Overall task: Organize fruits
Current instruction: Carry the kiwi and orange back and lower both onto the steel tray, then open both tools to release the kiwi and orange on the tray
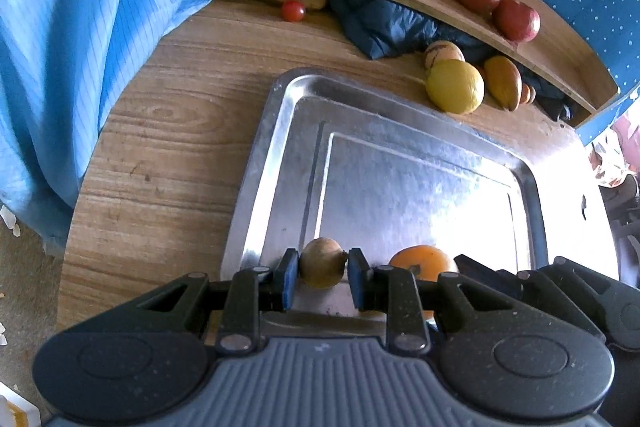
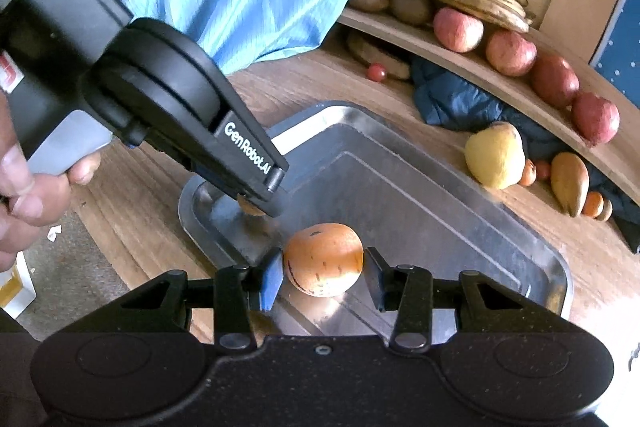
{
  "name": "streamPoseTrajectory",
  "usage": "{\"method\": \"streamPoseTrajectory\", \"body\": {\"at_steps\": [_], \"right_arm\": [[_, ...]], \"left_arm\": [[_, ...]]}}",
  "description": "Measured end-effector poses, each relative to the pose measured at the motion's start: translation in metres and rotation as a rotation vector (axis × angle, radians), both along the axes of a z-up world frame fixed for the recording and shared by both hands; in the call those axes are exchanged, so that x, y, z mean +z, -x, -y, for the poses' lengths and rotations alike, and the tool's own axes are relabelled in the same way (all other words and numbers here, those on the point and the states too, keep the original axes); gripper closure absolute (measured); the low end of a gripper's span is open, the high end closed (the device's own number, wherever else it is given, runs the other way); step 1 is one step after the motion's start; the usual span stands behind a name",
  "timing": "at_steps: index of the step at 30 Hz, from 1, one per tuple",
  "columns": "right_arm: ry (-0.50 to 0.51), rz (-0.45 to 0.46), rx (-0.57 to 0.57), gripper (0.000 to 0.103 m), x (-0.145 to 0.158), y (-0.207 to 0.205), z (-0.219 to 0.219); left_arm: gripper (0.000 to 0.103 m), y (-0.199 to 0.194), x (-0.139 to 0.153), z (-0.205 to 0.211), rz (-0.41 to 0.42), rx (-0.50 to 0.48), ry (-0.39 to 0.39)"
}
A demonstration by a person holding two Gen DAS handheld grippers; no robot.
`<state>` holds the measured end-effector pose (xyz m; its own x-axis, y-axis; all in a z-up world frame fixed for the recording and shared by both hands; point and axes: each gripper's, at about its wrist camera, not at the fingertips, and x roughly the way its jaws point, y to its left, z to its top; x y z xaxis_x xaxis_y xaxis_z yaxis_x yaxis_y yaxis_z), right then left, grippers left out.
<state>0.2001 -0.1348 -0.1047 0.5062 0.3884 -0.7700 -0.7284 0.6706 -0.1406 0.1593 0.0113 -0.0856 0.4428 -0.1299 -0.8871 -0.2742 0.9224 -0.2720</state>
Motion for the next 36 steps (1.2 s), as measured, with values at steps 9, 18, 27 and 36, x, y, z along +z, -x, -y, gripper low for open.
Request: {"method": "streamPoseTrajectory", "body": {"at_steps": [9, 18, 27, 36], "right_arm": [[-0.006, -0.012, -0.020, 0.058, -0.001, 0.004, 0.007], [-0.009, -0.021, -0.032, 0.057, -0.002, 0.007, 0.011], [-0.015, -0.020, -0.048, 0.053, -0.002, 0.009, 0.020], [-0.048, -0.022, -0.072, 0.037, 0.005, 0.016, 0.031]], "left_arm": [[0.074, 0.005, -0.001, 0.004, -0.033, 0.001, -0.005], [0.073, 0.010, 0.002, 0.006, -0.041, 0.023, -0.013], [0.054, 0.014, 0.009, 0.010, -0.038, 0.032, -0.043], [0.027, 0.027, 0.023, 0.011, -0.038, 0.029, -0.082]]}}
